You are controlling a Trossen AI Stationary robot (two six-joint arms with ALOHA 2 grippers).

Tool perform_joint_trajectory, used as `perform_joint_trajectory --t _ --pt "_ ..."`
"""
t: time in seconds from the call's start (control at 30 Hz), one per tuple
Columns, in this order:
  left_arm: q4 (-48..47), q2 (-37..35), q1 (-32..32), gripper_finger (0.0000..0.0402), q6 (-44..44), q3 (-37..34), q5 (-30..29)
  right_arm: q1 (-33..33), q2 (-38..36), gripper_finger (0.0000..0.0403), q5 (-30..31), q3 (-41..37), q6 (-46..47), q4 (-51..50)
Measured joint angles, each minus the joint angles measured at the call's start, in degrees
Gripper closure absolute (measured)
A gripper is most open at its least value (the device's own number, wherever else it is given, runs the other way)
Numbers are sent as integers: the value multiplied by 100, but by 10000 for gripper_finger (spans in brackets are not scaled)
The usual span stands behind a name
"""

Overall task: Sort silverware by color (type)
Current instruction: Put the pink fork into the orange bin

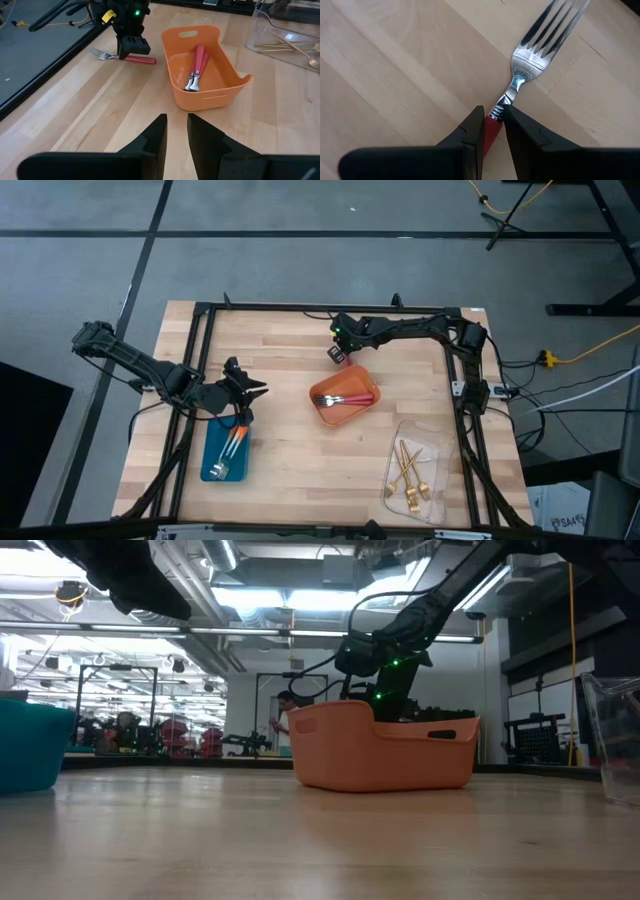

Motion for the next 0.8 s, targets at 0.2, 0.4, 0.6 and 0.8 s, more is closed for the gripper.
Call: perform_joint_trajectory --t 0.2,0.4,0.6,0.8 --pt "0 0 0 332 0 0 1 2 7 331 -75 -1 1 4" --pt "0 0 0 332 0 0 2 3 46 331 -485 294 -2 -62" --pt "0 0 0 332 0 0 2 10 64 331 -522 677 0 -48" --pt "2 0 0 332 0 0 2 7 59 331 -472 754 3 -81"
